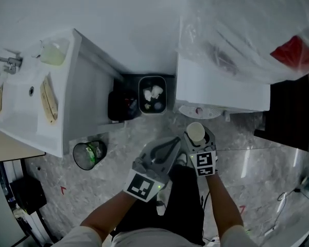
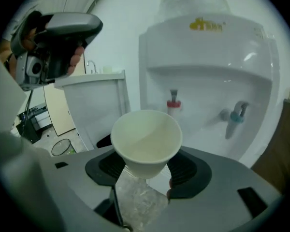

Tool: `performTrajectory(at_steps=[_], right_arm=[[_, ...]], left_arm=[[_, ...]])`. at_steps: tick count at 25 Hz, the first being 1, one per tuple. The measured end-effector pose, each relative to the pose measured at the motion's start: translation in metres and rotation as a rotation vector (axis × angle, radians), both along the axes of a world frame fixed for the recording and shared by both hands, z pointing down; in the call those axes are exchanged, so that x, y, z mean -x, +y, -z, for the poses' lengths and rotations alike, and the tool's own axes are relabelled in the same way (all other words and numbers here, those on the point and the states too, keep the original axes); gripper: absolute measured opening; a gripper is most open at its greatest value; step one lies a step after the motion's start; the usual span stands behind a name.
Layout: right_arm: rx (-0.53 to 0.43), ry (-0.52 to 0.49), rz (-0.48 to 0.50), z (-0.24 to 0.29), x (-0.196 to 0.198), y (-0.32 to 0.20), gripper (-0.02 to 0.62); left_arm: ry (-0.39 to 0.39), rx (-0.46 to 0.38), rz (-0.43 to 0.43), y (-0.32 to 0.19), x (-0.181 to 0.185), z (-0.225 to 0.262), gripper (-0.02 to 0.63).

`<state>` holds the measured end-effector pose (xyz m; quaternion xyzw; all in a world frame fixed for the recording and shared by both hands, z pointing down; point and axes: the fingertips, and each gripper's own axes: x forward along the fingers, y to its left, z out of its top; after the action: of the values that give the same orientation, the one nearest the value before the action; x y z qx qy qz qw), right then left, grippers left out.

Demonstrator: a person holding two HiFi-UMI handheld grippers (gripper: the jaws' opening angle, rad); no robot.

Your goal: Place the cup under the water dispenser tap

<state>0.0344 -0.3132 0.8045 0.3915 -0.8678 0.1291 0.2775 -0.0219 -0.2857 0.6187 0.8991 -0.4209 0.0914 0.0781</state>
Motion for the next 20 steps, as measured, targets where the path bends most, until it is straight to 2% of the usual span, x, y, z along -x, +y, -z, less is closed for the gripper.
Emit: performTrajectory(at_steps=[5,9,12,16,18,20], right_arm=[[0.021,0.041,-0.019,-0.067,-0.003,-0.035,0.273],[0.020,0.062,-0.032,-0.098,-0.003,-0.058,0.273],[0.015,0.058,-0.043,-0.109,-0.002,-0.070,0.273],[0.029,0.074,-0.047,-0.127,-0.004,-0.078,0.273],[0.043,0.078,-0.048,-0.135,-0.004,-0.079,0.273],[0.043,0.071,-0.051,-0.140,-0.004,-0.081,0.273]], left_arm=[[0.045,0.031,0.053,-0.009,0.011,-0.040,0.006],[0.135,0.062,0.134,-0.017,0.018,-0.057,0.006],[0.061,0.052,0.092,-0.017,0.020,-0.069,0.006],[0.014,0.058,0.071,-0.017,0.021,-0.080,0.006],[0.018,0.061,0.074,-0.017,0.022,-0.083,0.006],[0.058,0.071,0.102,-0.018,0.022,-0.084,0.006]])
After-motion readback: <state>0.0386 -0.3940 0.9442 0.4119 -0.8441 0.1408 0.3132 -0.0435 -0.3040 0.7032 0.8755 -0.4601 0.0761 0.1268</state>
